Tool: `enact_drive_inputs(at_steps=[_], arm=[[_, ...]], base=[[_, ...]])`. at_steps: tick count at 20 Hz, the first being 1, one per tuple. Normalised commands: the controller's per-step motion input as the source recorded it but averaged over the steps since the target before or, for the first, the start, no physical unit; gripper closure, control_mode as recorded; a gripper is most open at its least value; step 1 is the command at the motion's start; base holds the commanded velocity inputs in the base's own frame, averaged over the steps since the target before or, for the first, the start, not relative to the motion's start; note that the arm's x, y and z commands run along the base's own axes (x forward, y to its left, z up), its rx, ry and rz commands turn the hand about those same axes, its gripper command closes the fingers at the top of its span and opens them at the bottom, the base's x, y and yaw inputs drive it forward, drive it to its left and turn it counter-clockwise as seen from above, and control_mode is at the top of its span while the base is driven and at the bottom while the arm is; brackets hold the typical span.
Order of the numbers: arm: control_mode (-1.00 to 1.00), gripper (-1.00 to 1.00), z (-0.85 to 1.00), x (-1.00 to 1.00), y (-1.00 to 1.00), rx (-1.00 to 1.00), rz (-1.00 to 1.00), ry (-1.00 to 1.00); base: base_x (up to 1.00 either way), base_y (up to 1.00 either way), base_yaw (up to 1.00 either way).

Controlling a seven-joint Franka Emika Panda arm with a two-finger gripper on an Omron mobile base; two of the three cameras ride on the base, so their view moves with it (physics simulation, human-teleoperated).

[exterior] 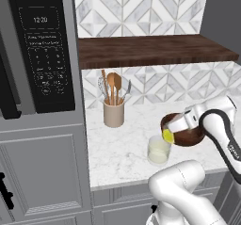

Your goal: Grab a lemon wedge from the fridge and one ice cube from the ice bowl, and put them in the glass of lemonade.

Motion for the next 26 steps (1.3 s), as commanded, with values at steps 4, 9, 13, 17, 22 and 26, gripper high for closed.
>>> enact_drive_inputs(at_steps=[4, 9, 13, 17, 22, 26], arm=[[-1.00, 1.00, -0.31, 0.31, 0.00, 0.00, 0.18, -0.24], [-1.00, 1.00, -0.38, 0.32, 0.00, 0.00, 0.20, -0.26], [-1.00, 1.00, -0.39, 0.34, -0.02, 0.00, 0.21, -0.23], [-1.00, 1.00, -0.32, 0.29, -0.16, 0.00, 0.21, -0.22], [-1.00, 1.00, -0.20, 0.31, -0.35, 0.00, 0.21, -0.21], [-1.00, 1.00, -0.21, 0.38, -0.30, 0.00, 0.21, -0.22]], base=[[0.00, 0.00, 0.00], [0.00, 0.00, 0.00], [0.00, 0.00, 0.00], [0.00, 0.00, 0.00], [0.00, 0.00, 0.00], [0.00, 0.00, 0.00]])
